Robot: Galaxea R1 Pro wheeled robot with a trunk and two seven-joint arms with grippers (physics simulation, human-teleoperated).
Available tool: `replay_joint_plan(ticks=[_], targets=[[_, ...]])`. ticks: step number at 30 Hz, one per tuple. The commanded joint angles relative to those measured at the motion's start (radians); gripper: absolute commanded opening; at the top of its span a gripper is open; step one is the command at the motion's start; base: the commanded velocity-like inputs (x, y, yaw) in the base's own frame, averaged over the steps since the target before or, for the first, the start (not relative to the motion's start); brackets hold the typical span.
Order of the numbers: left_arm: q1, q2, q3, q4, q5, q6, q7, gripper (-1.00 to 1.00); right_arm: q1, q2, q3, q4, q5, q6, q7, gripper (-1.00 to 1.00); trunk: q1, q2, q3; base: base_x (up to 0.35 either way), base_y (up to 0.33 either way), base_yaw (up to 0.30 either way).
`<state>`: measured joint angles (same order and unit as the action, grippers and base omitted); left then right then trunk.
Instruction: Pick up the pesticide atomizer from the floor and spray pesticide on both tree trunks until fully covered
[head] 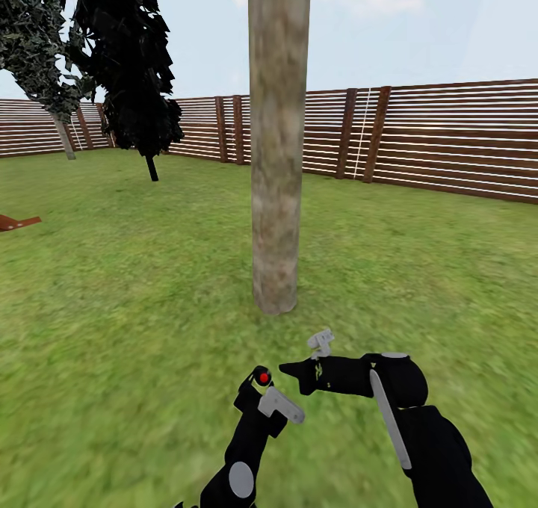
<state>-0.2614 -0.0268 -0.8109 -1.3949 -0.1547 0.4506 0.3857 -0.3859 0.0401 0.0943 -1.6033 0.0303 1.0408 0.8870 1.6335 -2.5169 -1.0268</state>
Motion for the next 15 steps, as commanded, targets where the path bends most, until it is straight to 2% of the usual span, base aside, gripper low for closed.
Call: replay_joint_plan(ticks=[1, 15], targets=[[-0.001, 0.000, -0.002, -0.001, -0.011, 0.009, 0.002, -1.00, -0.001, 0.000, -0.001, -0.001, 0.003, 0.006, 0.005, -1.00, 0.000, 0.000, -0.001, 0.000, 0.000, 0.000], [-0.001, -0.002, -0.004, -0.001, -0.010, 0.008, 0.002, -1.00, 0.001, 0.001, -0.001, 0.000, 0.005, 0.006, 0.005, -1.00, 0.000, 0.000, -0.001, 0.000, 0.000, 0.000]])
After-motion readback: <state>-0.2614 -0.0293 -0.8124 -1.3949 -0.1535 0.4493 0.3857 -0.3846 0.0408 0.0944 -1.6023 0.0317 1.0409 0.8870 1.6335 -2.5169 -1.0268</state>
